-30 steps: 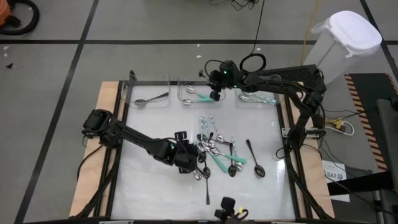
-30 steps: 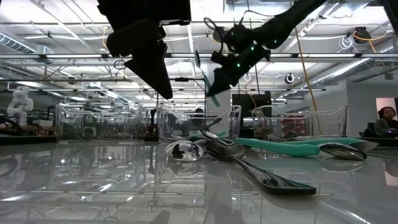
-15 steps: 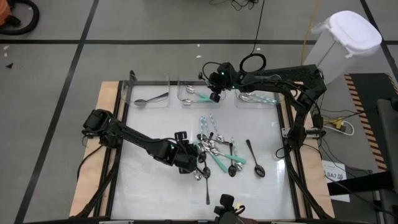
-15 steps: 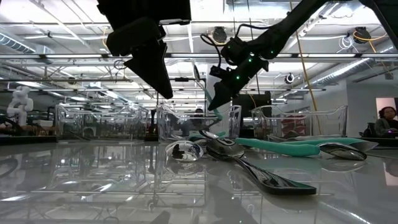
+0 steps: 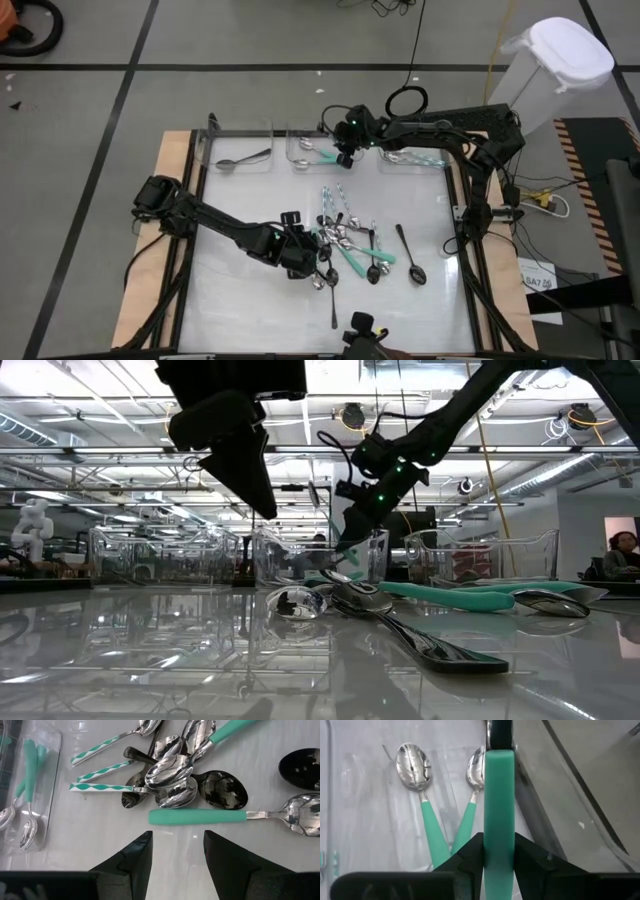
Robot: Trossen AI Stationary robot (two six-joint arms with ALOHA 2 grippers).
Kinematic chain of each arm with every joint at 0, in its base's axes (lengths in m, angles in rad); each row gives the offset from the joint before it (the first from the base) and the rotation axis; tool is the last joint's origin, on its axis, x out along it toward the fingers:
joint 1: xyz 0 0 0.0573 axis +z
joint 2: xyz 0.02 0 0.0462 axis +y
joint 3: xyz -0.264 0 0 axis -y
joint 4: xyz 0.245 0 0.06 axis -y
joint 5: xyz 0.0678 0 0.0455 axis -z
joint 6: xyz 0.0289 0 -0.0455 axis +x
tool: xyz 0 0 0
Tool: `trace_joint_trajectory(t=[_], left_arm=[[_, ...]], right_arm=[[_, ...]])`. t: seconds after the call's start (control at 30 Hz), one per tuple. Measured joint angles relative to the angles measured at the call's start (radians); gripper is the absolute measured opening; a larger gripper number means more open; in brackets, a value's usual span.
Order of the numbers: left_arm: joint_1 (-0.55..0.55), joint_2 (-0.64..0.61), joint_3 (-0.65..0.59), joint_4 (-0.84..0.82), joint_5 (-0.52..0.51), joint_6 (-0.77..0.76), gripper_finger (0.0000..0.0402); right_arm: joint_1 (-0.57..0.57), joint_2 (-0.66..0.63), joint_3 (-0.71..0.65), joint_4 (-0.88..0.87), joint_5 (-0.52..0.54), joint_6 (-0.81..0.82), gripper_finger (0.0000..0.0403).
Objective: Sort silverware by color (type)
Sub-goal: Put the green spoon into the center transparent bin
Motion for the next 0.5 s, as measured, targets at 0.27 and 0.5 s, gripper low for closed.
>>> trace_joint_trajectory(t=[0.27, 0.5], left_arm=[[0.0, 0.0, 0.0, -0.005, 0.0, 0.002, 0.0177], [0.0, 0.0, 0.0, -0.005, 0.0, 0.003, 0.0177]], right_arm=[[0.0, 0.007, 0.0, -0.002, 0.001, -0.001, 0.0084], [0.001, 0.007, 0.0, -0.003, 0.002, -0.002, 0.0084]])
